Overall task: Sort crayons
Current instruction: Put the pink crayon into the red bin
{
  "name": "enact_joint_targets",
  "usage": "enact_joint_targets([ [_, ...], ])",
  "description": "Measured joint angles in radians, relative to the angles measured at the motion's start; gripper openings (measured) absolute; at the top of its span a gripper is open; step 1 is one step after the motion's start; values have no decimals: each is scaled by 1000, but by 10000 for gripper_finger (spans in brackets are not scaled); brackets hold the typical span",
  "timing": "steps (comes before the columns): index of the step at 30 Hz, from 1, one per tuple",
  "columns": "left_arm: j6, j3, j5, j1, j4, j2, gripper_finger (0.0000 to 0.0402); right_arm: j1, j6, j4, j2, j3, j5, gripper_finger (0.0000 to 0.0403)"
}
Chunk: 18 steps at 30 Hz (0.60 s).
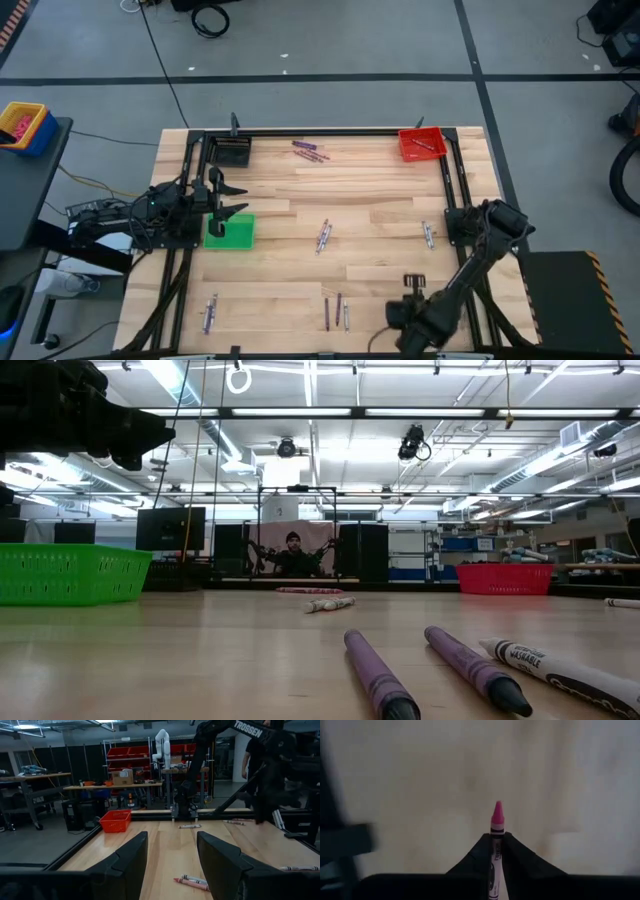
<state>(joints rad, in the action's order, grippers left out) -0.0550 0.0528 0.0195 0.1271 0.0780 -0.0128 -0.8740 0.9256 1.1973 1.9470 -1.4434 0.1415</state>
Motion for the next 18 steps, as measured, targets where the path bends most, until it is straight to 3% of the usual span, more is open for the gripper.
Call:
enact_joint_targets([
  [4, 0, 0, 0, 0, 0, 0, 183, 76, -69, 237, -3, -60, 52, 39],
  [7, 0, 0, 0, 0, 0, 0, 183, 141, -141, 370, -40, -56, 162, 39],
  [13, 0, 0, 0, 0, 0, 0, 183, 376, -289, 353, -277, 100, 353, 39],
  [18, 0, 0, 0, 0, 0, 0, 183, 688, -419, 279, -498, 254, 402, 39],
])
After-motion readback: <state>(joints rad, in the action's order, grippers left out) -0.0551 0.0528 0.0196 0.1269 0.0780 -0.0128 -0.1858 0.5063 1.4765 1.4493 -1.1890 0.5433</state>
